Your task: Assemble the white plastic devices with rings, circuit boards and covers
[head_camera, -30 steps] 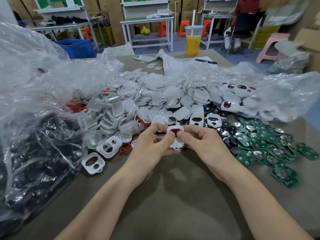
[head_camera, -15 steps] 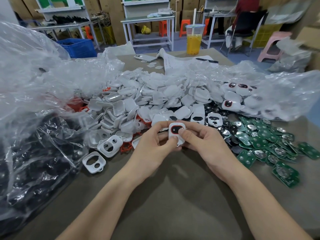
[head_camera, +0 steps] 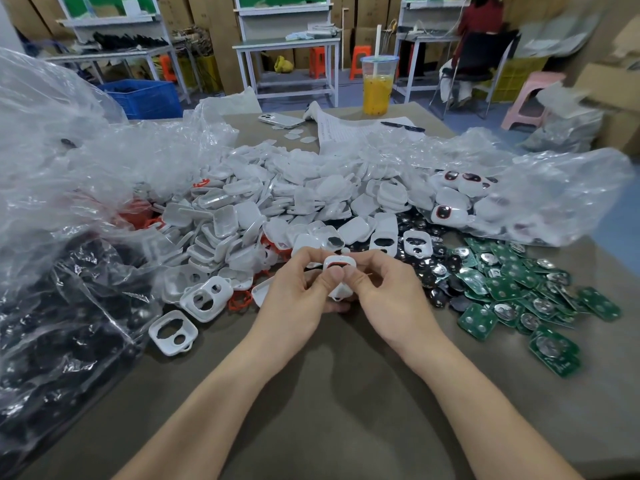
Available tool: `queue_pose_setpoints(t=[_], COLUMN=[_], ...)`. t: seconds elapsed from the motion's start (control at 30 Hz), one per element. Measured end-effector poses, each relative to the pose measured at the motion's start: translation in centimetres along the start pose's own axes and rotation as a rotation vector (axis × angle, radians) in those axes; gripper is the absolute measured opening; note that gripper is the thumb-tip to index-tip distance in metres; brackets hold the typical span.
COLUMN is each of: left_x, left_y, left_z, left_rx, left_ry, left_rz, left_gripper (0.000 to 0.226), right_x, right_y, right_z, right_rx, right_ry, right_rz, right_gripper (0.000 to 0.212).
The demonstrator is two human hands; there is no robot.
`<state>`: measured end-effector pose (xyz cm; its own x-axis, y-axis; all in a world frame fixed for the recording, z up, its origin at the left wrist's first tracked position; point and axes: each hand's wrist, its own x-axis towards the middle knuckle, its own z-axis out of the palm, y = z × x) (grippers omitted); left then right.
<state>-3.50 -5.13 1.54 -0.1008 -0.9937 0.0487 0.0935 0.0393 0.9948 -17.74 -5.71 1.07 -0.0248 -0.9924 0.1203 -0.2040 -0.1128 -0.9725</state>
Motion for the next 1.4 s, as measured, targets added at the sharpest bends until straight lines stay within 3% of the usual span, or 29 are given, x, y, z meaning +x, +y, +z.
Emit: queue_pose_setpoints(t=[0.17,0.37,0.57,0.63,0.8,0.97,1.2,1.4], left_x=[-0.2,-0.7,-1.0,-1.1,-0.9,1.3,7.3,13.2], left_y=[0.3,0.5,0.7,0.8,1.2,3.3,5.2,4.2], left_z=[0.3,0.3,0.3,0.6,1.5,4.3,9.0,12.8], left_rx=[-0.004,0.167,0.219,0.205,0.143,0.142,0.223,0.2], left_ry=[0.004,-0.036,0.027,0.03,0.084,0.089,0.045,-0.026], left_rz=[0.025,0.089,0.078,0.071,0.053,0.087,0.023,-0.106], left_gripper=[0.003,0.029,0.039,0.036,0.022,0.028,0.025,0.018], right_x=[-0.3,-0.3,-0.8,-0.8,-0.4,1.1,3.1,3.5], right_y=[0.1,-0.7,-0.3,-0.3,-0.6,-0.7,-0.4,0.0], right_z=[0.1,-0.2,0.1,0.0,-0.7,-2.4,-4.8,-5.5], right_rx=[-0.026,0.349,0.161,0.162,0.424,0.508,0.436,0.404], right_ry=[0.029,-0.056,-0.027,-0.021,-0.025,0.155,0.483,0.577], right_rz=[-0.021,0.01,-0.041,-0.064,-0.015,-0.037,-0.129,-0.121], right_gripper=[0.011,0.014,0.012,0.013,0.02,0.021,0.025,0.026])
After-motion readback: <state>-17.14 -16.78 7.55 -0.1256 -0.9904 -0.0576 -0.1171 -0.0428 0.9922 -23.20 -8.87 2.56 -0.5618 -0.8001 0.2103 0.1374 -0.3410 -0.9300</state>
